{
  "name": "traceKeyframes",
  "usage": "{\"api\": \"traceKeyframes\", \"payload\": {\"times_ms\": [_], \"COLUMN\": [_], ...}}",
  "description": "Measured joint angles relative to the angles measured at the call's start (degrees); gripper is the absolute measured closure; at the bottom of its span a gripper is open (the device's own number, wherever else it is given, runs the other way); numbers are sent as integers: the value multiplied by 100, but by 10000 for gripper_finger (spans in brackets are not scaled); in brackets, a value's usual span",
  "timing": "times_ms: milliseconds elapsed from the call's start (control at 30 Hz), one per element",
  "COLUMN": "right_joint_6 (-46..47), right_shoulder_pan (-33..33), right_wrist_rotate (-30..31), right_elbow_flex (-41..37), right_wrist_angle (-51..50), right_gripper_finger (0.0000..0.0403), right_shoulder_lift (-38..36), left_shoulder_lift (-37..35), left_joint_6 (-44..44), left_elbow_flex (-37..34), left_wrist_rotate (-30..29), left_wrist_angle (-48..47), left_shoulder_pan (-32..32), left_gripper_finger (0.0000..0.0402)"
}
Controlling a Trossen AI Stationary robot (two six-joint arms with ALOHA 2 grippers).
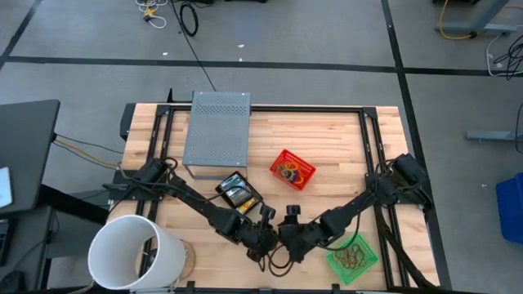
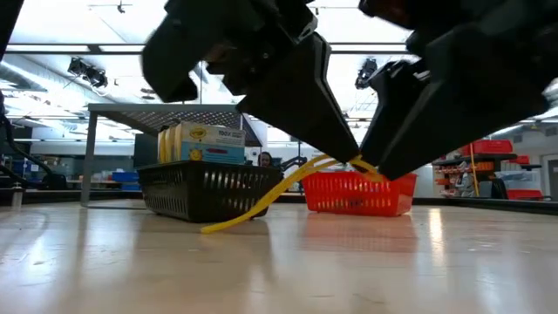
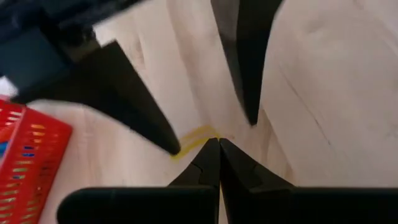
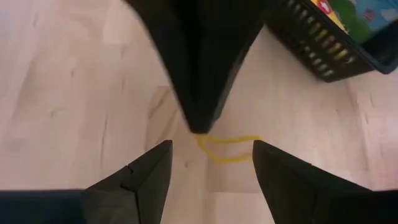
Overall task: Pick & Place Office Desk Supplies
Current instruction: Put the bottom yellow rubber band into the green basket
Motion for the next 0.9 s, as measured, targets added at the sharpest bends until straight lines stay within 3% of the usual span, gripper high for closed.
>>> {"api": "traceKeyframes", "payload": {"times_ms": [200, 333, 433, 600, 900], "right_joint_6": [43, 35, 39, 9, 201], "right_shoulder_pan": [-174, -200, -193, -196, -163], "right_wrist_rotate": [-99, -96, -286, -715, -959], "right_elbow_flex": [-4, -4, -4, -4, 2], "right_wrist_angle": [148, 131, 129, 112, -12], "right_gripper_finger": [173, 201, 254, 382, 397], "right_shoulder_lift": [0, 0, 0, 0, 0], "left_shoulder_lift": [0, -2, -2, -2, -4], "left_joint_6": [85, 127, 136, 233, 385], "left_elbow_flex": [0, 0, 0, 0, 0], "left_wrist_rotate": [-46, -59, -85, -104, -80], "left_wrist_angle": [16, -11, 18, 155, 363], "left_shoulder_pan": [-7, -3, -5, -6, -3], "left_gripper_finger": [401, 401, 401, 402, 400]}}
